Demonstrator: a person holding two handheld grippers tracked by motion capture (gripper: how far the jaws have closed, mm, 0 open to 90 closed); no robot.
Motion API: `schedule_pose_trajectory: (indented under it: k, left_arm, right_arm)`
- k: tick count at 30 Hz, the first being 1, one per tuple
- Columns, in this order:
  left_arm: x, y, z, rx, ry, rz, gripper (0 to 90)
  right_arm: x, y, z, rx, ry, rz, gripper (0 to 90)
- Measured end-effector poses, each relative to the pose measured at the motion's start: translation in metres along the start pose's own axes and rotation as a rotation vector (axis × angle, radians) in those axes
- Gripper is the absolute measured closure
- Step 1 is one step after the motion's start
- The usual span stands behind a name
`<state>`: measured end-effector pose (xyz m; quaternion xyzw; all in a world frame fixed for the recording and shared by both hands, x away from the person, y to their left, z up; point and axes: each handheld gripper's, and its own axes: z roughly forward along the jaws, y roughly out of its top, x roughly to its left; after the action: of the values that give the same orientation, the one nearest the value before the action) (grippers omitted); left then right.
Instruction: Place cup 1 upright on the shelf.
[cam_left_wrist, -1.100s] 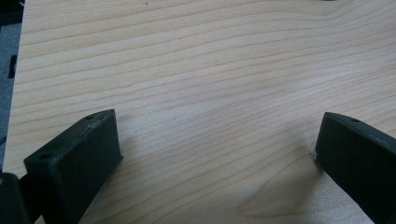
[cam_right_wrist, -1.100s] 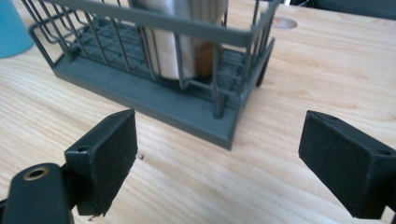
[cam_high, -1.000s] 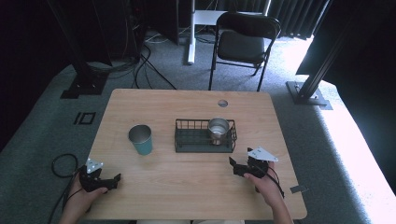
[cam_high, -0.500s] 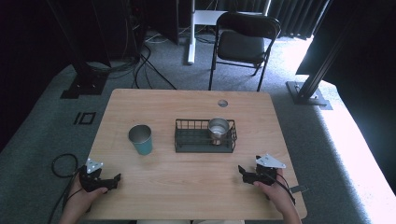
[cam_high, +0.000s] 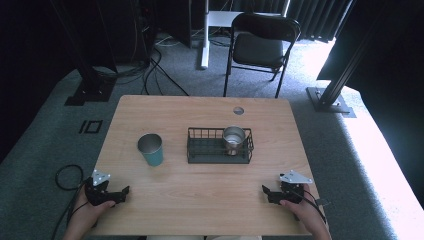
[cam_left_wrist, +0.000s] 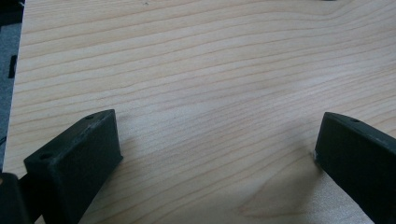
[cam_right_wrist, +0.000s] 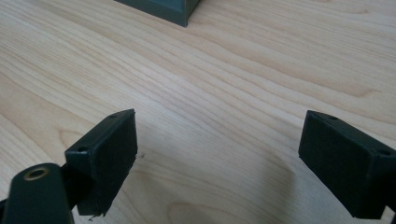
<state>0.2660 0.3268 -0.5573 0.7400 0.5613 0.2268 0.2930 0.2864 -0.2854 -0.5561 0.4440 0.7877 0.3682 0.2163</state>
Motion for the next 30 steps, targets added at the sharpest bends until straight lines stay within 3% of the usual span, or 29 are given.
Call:
schedule_pose_trajectory:
  k: [10,30]
  left_arm:
    - [0.0000,0.0000,0.0000,0.000,0.000,0.000,1.0]
    - [0.0001,0.0000,-0.0002,0.001,-0.001,0.000,1.0]
  right_arm:
    - [-0.0071,-0.0050,-0.0020,0.070,0.014,0.020,11.3]
    - [-0.0072,-0.0048,-0.0017,0.074,0.014,0.014,11.1]
